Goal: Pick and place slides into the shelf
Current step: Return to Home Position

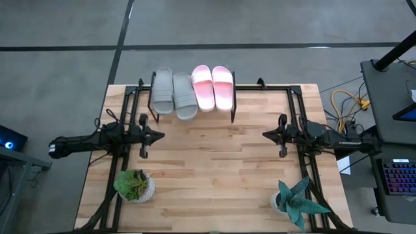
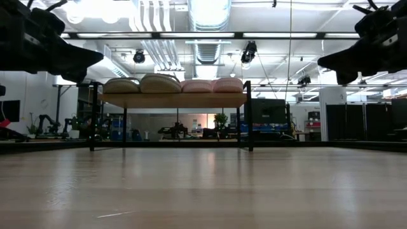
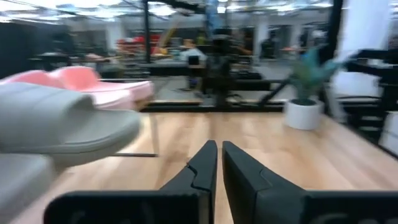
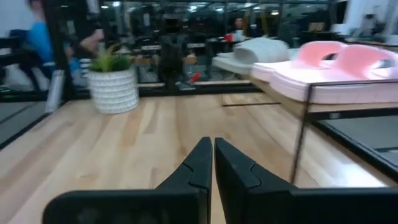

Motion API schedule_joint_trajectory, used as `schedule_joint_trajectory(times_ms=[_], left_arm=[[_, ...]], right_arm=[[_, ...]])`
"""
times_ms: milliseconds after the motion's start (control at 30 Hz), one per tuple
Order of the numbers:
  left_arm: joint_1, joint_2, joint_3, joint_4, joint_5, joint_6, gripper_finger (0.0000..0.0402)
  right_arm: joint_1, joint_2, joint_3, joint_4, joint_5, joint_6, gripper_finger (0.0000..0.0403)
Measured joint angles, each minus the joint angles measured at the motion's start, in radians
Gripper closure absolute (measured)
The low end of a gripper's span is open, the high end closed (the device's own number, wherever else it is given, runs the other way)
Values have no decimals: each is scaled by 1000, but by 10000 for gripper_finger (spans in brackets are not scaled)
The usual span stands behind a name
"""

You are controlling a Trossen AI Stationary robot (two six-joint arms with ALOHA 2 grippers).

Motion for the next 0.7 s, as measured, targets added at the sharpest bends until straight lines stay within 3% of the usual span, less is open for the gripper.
schedule_joint_trajectory(times_ms=[700], left_arm=[[-100,5,-4,-8,11,-106,392]], right_arm=[[0,5,0,-9,-63,34,394]])
